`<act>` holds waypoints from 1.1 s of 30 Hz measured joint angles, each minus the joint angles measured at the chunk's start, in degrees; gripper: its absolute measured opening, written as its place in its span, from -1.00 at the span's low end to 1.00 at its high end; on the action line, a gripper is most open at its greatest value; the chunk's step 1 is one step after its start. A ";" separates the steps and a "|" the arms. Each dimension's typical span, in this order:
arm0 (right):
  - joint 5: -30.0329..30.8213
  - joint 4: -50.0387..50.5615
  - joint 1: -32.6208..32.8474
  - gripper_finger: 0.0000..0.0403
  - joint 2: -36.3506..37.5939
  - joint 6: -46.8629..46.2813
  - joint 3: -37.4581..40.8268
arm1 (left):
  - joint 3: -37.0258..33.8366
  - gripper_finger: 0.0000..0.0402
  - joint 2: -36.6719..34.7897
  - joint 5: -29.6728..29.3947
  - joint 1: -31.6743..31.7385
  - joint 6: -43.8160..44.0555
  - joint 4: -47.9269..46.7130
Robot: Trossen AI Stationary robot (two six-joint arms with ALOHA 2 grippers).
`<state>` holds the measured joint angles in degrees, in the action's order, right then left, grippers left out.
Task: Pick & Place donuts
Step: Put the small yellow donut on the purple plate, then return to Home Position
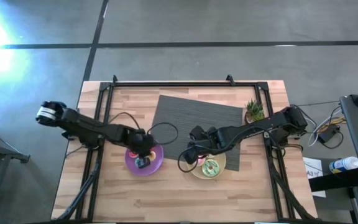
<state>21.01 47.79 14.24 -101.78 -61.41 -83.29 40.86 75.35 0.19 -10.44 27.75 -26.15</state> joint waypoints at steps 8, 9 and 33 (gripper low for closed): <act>0.01 -2.39 0.11 0.11 0.00 -2.00 -0.05 | 0.57 -0.73 6.57 -0.44 -0.02 1.14 1.18; 0.01 -2.43 0.11 0.11 0.00 -2.05 -0.07 | 0.75 -0.66 6.68 -0.78 0.00 1.16 1.11; -12.04 -12.29 -0.28 0.11 5.08 12.20 1.71 | 1.95 -0.36 -23.79 -1.50 0.72 1.46 -12.95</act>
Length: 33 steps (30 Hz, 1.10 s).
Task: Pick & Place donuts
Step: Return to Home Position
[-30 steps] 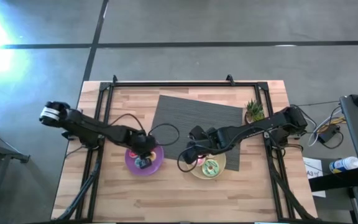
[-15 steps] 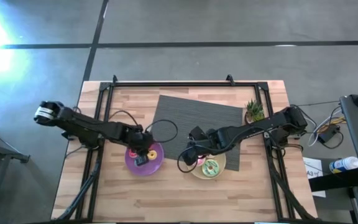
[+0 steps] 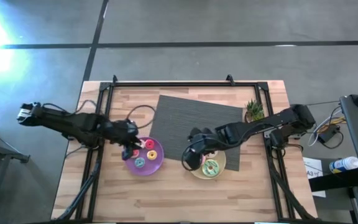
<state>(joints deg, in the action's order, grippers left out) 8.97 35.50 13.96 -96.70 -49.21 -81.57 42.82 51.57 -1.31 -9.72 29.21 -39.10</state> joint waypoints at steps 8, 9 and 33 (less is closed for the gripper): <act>-2.01 -20.83 -0.98 0.11 15.52 -2.67 23.53 | -10.05 -0.36 -17.40 5.25 -0.04 4.98 5.02; -1.99 -26.13 -0.98 0.11 18.16 -2.91 27.37 | -11.18 -0.36 -19.40 6.34 -0.04 5.07 6.81; 3.61 -51.83 -0.83 0.11 55.12 2.72 69.88 | -16.07 -0.36 -44.50 13.67 -0.13 0.40 14.09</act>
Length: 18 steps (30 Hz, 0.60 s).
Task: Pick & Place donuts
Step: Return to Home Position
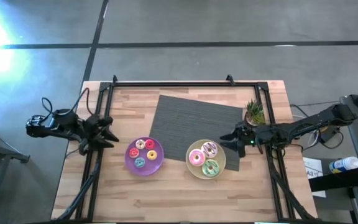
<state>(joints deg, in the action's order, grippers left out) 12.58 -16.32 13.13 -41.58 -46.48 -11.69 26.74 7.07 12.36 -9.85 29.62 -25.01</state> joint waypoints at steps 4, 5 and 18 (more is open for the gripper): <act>0.00 0.17 -0.02 0.11 1.06 0.13 4.06 | -0.02 -0.36 -2.02 0.00 0.00 -1.79 -0.06; 0.00 0.16 -0.02 0.11 1.05 0.12 4.85 | -0.08 -0.36 -2.48 0.00 0.00 -2.76 -0.06; -0.13 6.42 -0.02 0.11 0.59 0.01 11.20 | -10.38 -0.36 -6.43 -3.72 0.02 -8.72 17.14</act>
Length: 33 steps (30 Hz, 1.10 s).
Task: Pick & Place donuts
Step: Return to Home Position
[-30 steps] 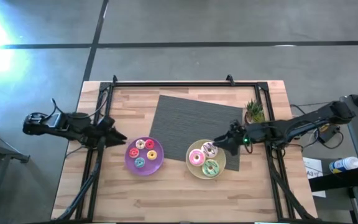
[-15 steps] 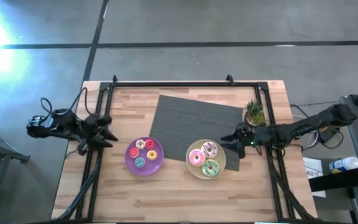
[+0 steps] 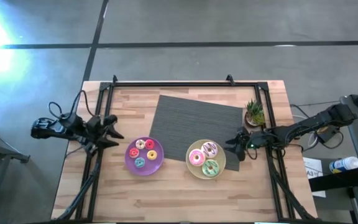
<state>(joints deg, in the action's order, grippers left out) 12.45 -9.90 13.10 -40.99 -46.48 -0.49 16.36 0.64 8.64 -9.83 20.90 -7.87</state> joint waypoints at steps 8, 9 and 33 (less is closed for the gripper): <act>-0.02 0.69 0.00 0.11 -0.02 0.02 0.00 | -4.32 -0.36 1.03 0.39 0.00 3.38 5.05; 0.00 0.69 0.00 0.11 -0.02 0.02 0.00 | -4.64 -0.36 1.03 0.52 0.00 3.89 4.98; 0.01 0.65 -0.04 0.11 -0.04 0.02 -0.04 | -15.87 -0.36 -0.63 15.77 11.59 -16.23 11.72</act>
<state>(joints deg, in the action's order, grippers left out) 12.46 -9.26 13.06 -41.04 -46.46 -0.53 0.49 0.01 24.42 1.76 4.68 3.85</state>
